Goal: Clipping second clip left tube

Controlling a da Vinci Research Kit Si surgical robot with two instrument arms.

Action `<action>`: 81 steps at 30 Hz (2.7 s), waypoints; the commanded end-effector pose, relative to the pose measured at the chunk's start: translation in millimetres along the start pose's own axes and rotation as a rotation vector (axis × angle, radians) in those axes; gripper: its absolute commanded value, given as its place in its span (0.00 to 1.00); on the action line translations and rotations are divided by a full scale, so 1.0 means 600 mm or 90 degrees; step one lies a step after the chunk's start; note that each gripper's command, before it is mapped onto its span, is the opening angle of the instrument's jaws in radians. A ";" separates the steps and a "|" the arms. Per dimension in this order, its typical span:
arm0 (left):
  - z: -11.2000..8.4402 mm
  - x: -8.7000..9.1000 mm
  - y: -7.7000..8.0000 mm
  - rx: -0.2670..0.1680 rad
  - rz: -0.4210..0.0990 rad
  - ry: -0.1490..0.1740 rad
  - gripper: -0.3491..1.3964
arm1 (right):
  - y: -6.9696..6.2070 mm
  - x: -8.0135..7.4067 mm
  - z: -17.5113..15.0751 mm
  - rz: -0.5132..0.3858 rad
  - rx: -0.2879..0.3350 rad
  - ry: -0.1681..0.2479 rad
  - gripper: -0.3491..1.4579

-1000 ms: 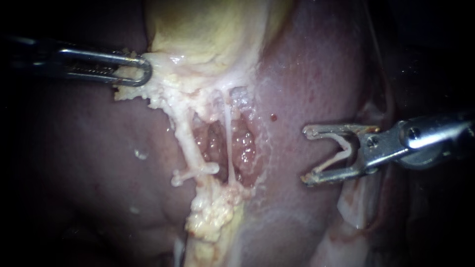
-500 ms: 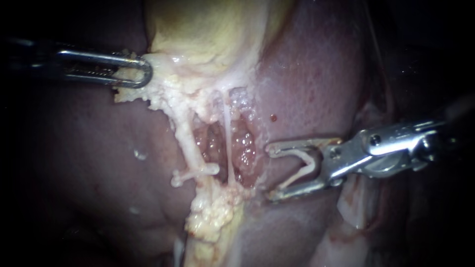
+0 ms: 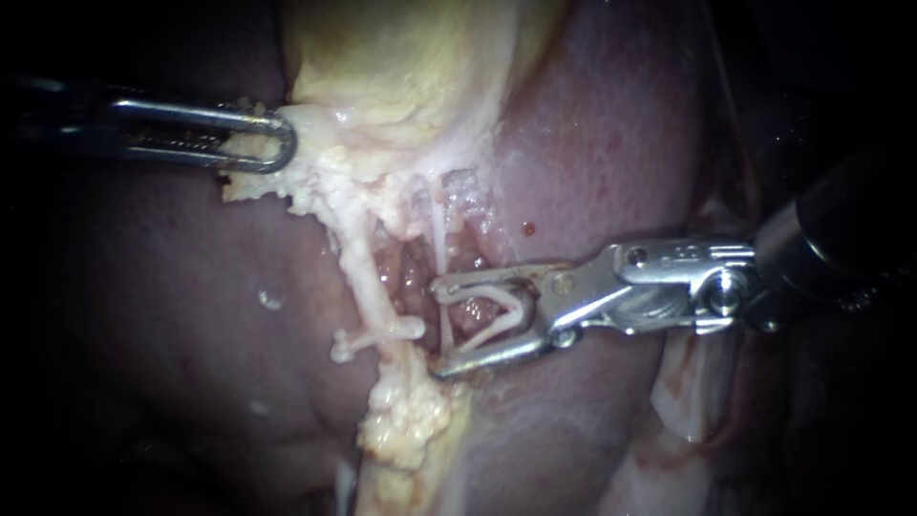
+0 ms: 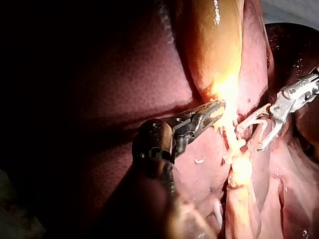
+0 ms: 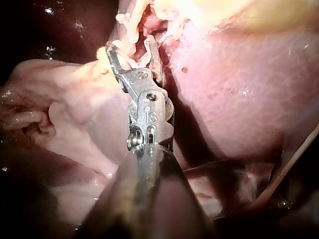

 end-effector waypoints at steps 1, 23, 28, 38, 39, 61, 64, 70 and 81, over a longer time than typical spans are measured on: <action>0.0000 0.0000 0.0000 0.000 0.000 0.000 0.00 | 0.0005 -0.0005 0.0004 0.000 -0.002 -0.001 0.46; 0.0002 0.0000 0.0000 0.000 0.000 0.000 0.00 | 0.0055 -0.0005 0.0082 -0.024 0.141 0.076 0.45; 0.0003 0.0000 0.0000 0.002 -0.001 0.001 0.00 | 0.0053 0.0000 0.0106 -0.029 0.156 0.080 0.44; 0.0004 0.0000 0.0000 0.002 0.000 0.001 0.00 | 0.0034 0.0019 0.0140 -0.001 0.169 0.091 0.44; 0.0004 0.0000 0.0000 0.002 0.000 0.001 0.00 | 0.0026 0.0021 0.0140 -0.002 0.171 0.090 0.44; 0.0003 -0.0001 0.0000 0.002 0.000 0.001 0.00 | -0.0107 0.0048 0.0105 0.030 0.058 0.040 0.41; 0.0003 -0.0001 0.0000 0.002 0.000 0.001 0.00 | -0.0105 0.0050 0.0106 0.034 0.056 0.043 0.40; 0.0003 0.0000 0.0000 0.002 0.000 0.001 0.00 | -0.0102 0.0058 0.0108 0.048 0.059 0.049 0.36; 0.0002 -0.0001 0.0000 0.002 0.000 0.001 0.00 | -0.0101 0.0064 0.0104 0.087 0.063 0.050 0.23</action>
